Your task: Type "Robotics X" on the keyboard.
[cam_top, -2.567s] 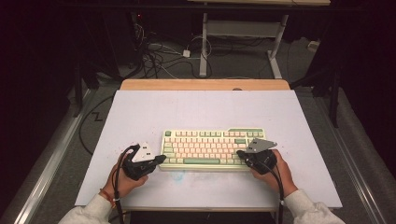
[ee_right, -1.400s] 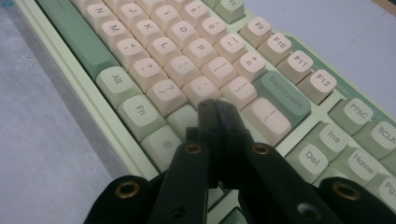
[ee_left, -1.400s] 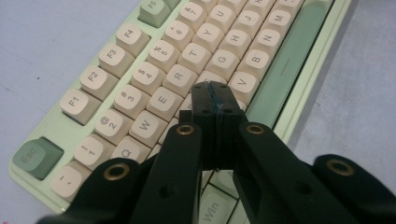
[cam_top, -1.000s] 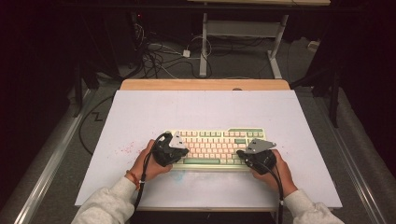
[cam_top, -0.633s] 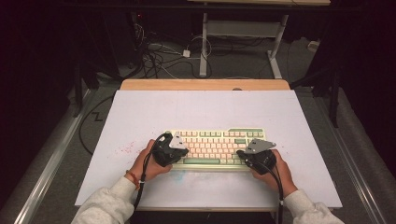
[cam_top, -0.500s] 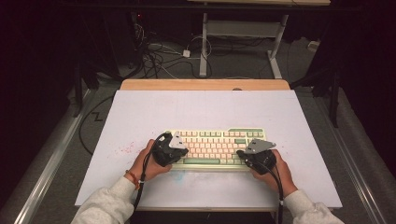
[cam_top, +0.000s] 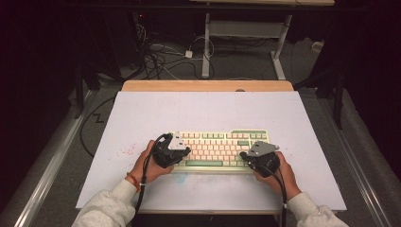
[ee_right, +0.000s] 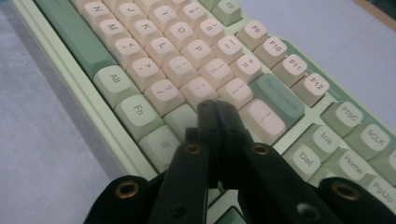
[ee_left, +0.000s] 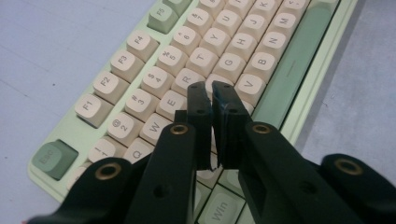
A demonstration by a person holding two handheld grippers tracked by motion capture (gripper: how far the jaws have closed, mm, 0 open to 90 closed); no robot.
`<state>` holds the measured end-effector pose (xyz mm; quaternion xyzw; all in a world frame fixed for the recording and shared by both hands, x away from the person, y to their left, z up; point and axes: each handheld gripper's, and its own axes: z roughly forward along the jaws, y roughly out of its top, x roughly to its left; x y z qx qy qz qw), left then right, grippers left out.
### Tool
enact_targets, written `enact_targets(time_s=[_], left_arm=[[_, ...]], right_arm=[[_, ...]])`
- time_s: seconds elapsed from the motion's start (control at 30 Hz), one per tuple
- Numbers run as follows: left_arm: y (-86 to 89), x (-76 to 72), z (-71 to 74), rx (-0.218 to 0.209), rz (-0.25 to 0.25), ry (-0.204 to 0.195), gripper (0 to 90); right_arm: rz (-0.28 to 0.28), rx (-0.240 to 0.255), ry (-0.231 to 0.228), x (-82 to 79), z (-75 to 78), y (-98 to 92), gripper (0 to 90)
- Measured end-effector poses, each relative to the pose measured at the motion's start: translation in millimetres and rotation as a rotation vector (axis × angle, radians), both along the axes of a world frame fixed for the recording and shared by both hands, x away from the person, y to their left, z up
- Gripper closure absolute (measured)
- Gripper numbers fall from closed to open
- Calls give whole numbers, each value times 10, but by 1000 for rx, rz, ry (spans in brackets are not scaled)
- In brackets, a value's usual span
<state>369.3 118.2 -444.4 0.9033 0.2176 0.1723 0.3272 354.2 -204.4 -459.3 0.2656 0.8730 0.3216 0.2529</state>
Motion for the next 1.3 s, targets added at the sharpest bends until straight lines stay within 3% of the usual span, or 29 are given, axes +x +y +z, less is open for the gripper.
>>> enact_targets(time_s=[0.1, 0.37, 0.53, 0.67, 0.83, 1.13, 1.3], left_arm=[[19, -4, 16, -13, 9, -18, 796], [56, -12, 40, -52, 36, -56, 654], [68, -27, 63, -61, 61, -97, 554], [70, -36, 70, -58, 69, -111, 490], [72, -49, 75, -57, 71, -125, 440], [59, -73, 55, -58, 76, -144, 195], [41, -105, 32, -72, 60, -157, 164]], right_arm=[[11, 29, 1, -10, 31, 0, 900], [-13, 108, -79, -61, 163, -9, 888], [-7, 142, -100, -79, 224, -24, 838], [-18, 160, -113, -85, 243, -34, 740], [-41, 186, -135, -80, 251, -47, 546], [-105, 198, -166, -54, 210, -41, 240], [-134, 190, -167, -39, 184, -23, 165]])
